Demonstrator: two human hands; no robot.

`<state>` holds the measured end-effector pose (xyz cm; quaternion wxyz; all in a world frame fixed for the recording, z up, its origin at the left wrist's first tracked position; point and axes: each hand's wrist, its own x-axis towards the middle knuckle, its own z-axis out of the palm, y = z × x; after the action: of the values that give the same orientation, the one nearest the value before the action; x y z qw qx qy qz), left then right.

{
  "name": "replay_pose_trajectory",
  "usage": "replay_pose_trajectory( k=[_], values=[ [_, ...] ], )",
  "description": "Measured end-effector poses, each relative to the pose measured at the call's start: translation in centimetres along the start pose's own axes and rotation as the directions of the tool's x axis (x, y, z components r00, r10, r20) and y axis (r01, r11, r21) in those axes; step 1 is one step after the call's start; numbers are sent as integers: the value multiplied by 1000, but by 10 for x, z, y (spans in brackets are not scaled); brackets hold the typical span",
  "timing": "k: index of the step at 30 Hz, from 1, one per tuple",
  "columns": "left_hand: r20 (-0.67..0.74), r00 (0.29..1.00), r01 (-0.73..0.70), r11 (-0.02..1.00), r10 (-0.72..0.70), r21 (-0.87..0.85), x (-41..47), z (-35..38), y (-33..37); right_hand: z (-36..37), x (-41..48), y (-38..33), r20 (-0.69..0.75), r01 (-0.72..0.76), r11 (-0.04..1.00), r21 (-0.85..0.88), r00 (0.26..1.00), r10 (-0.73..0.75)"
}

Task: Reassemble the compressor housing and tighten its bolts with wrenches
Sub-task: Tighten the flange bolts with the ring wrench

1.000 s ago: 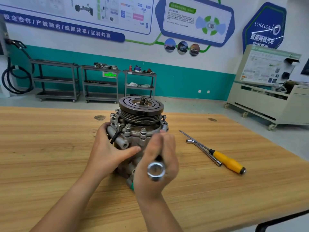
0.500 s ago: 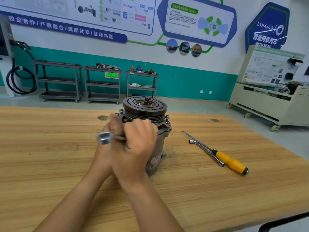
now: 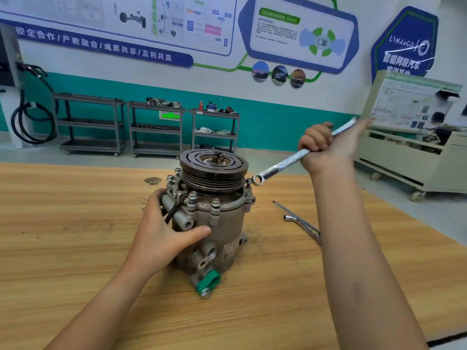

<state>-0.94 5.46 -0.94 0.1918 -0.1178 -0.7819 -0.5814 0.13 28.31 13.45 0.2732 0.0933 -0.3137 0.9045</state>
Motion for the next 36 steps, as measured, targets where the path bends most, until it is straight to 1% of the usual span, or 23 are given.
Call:
replay_pose_trajectory(
  k=[1, 2, 3, 4, 7, 8, 13, 16, 19, 22, 28, 31, 36],
  values=[
    [3, 1000, -2, 1000, 2, -5, 0, 0, 0, -1, 13, 1, -68, -152, 979, 134, 984, 162],
    [1, 1000, 1, 1000, -1, -1, 0, 0, 0, -4, 24, 6, -120, -246, 958, 145, 957, 263],
    [-3, 1000, -1, 1000, 1, 6, 0, 0, 0, -9, 35, 13, -123, -312, 937, 154, 935, 332],
    [-5, 1000, -1, 1000, 1, 10, 0, 0, 0, -11, 40, 19, -169, -348, 931, 108, 917, 362],
    [-5, 1000, -10, 1000, 10, 5, 0, -1, 0, -15, 45, 38, -159, -426, 900, 98, 886, 436],
    [0, 1000, -12, 1000, 12, 6, 0, -1, 0, -14, 48, 41, -177, -446, 891, 80, 874, 453],
    [7, 1000, -11, 1000, 11, 7, -1, -2, 2, -6, 59, 52, -232, -492, 866, -88, 856, 462],
    [16, 1000, -4, 1000, 4, -3, -2, -2, 4, -12, 59, 59, -253, -525, 850, -55, 830, 497],
    [4, 1000, 6, 1000, -6, -9, -4, -2, 8, -28, 55, 64, -247, -531, 844, 74, 810, 531],
    [-3, 1000, 1, 1000, -1, -6, -4, -1, 7, -40, 51, 65, -254, -501, 843, 196, 804, 537],
    [-21, 1000, -15, 1000, 15, 6, -3, 0, 5, -40, 49, 65, -296, -424, 879, 218, 830, 473],
    [-36, 999, -28, 999, 30, 38, -3, -1, 6, -39, 48, 63, -336, -381, 900, 214, 836, 434],
    [-49, 998, -40, 997, 44, 70, -3, 0, 6, -41, 35, 53, -403, -256, 948, 191, 860, 313]
  ],
)
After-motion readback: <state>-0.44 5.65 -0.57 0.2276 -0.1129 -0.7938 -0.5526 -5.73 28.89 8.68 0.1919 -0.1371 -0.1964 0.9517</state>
